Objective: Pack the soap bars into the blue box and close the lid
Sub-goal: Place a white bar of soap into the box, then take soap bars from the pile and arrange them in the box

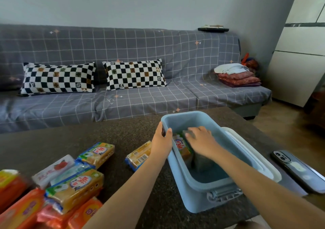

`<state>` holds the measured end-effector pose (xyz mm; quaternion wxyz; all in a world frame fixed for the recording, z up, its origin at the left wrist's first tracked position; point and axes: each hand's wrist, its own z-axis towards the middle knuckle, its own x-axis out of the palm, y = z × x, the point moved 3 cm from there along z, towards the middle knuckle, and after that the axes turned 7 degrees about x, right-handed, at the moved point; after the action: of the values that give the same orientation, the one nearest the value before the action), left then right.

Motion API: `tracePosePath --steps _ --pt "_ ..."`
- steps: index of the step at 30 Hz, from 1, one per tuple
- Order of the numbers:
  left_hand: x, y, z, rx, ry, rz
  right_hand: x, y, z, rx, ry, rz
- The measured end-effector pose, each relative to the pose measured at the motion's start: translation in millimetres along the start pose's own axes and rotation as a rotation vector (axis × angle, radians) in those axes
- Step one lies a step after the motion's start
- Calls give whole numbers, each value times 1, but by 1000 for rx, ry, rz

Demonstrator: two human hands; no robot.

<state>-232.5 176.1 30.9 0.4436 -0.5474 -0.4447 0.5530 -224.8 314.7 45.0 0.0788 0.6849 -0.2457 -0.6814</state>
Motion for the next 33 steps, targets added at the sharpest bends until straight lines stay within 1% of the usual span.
tracePosePath --steps 4,8,10,12,14,18,25,28,33 --pt "-20 6 -14 -28 -59 -99 -15 25 -36 -116 -49 265" --pt "-54 22 -29 12 -156 -28 -20 55 -80 -273 -155 340" --pt "-70 32 -33 -1 -199 2 -10 71 -96 -350 -162 342" --pt "-83 42 -35 -49 -225 13 7 84 -103 -387 -145 342" --pt "-91 51 -34 -93 -228 4 26 91 -105 -355 -113 369" --pt "-99 62 -28 -139 -194 14 67 90 -93 -234 -13 383" --pt "-97 74 -7 -292 -82 59 114 82 -57 89 190 430" --pt "-96 80 -1 -300 -42 118 129 79 -45 175 273 452" --pt "-96 82 5 -354 3 233 142 73 -35 253 271 542"
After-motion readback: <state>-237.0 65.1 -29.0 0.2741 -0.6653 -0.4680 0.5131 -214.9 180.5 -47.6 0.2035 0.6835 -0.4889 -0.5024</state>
